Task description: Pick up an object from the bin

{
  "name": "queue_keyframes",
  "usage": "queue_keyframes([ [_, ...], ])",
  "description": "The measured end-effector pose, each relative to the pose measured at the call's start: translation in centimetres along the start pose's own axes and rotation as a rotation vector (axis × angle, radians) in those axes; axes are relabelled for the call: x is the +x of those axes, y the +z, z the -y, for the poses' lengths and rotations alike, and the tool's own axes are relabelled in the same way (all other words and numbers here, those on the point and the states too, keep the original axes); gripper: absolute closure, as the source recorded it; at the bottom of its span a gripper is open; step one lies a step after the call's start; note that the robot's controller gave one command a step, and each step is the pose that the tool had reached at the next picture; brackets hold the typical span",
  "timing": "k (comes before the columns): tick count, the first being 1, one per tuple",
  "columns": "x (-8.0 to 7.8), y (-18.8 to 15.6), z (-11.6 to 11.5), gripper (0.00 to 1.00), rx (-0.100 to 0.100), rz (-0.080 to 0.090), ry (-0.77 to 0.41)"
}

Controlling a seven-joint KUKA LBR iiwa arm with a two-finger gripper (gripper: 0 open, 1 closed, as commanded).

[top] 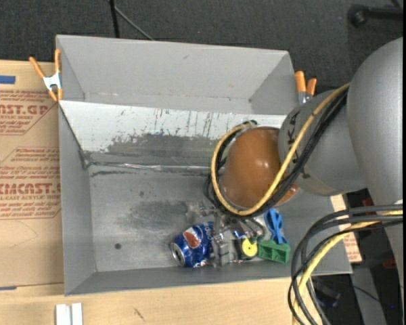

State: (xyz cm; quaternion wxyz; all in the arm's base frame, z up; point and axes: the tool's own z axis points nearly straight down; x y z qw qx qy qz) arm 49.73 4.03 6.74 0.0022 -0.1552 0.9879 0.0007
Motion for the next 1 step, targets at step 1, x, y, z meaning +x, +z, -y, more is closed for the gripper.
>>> queue_keyframes([
  [1,-0.04,-0.01,-0.01,0.0,0.0,0.001,0.001],
])
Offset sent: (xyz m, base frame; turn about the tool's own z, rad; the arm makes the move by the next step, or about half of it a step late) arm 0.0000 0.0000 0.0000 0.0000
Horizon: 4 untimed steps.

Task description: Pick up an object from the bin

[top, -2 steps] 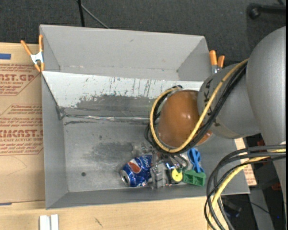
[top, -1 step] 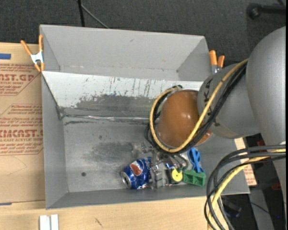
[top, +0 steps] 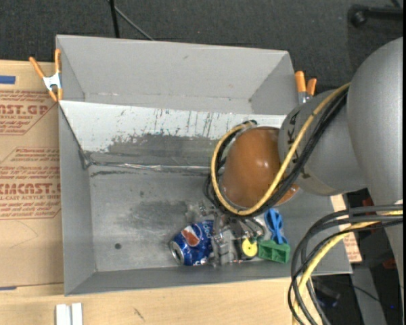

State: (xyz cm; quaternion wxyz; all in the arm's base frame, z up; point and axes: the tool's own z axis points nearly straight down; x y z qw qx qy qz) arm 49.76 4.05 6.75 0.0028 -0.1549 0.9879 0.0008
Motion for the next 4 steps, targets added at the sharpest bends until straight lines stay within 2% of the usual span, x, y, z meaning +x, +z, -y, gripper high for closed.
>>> queue_keyframes([
  [1,0.0,0.0,0.0,0.0,0.0,0.001,0.001],
  [2,0.0,0.0,0.0,1.0,0.0,0.0,0.001],
  [3,-0.1,-2.4,0.0,1.0,0.001,-0.004,0.002],
  [4,-0.2,-7.7,0.0,1.0,0.002,0.0,0.002],
])
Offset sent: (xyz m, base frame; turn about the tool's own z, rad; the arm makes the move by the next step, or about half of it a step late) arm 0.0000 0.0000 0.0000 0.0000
